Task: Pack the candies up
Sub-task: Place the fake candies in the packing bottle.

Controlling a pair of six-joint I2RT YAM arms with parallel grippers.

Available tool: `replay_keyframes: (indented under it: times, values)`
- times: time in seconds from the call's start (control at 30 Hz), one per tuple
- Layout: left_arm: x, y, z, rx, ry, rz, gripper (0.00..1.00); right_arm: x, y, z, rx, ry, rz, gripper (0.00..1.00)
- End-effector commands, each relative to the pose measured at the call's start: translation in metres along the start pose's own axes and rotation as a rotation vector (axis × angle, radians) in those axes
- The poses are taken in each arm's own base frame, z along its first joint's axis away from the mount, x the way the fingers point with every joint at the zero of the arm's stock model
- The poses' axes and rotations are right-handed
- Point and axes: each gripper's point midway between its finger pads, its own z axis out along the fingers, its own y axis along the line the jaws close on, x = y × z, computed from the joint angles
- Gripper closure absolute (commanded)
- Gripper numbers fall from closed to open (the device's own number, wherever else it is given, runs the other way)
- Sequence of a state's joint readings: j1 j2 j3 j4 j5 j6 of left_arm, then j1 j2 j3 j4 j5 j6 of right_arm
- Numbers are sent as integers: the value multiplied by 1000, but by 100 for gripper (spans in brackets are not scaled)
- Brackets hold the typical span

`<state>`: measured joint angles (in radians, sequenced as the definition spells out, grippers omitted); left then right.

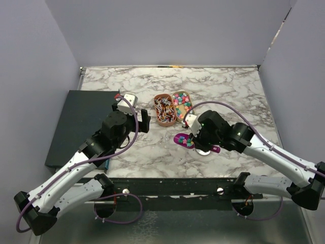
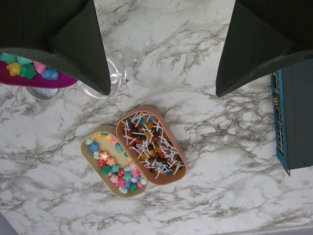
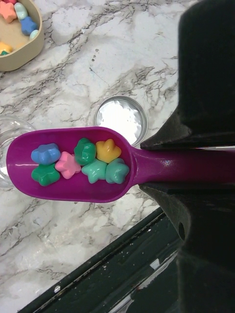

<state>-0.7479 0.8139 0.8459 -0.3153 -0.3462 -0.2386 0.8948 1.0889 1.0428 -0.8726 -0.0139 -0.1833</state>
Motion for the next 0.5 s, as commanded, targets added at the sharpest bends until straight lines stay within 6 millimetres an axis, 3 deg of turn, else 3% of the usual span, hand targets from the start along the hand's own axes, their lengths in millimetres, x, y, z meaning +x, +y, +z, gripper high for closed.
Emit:
replay_keyframes:
  times: [0.0, 0.47]
  values:
    - [2, 3, -1, -5, -12, -4, 11, -4, -7, -2, 36, 19, -13, 99]
    - [4, -1, -6, 30, -15, -10, 11, -7, -16, 14, 54, 148, -28, 100]
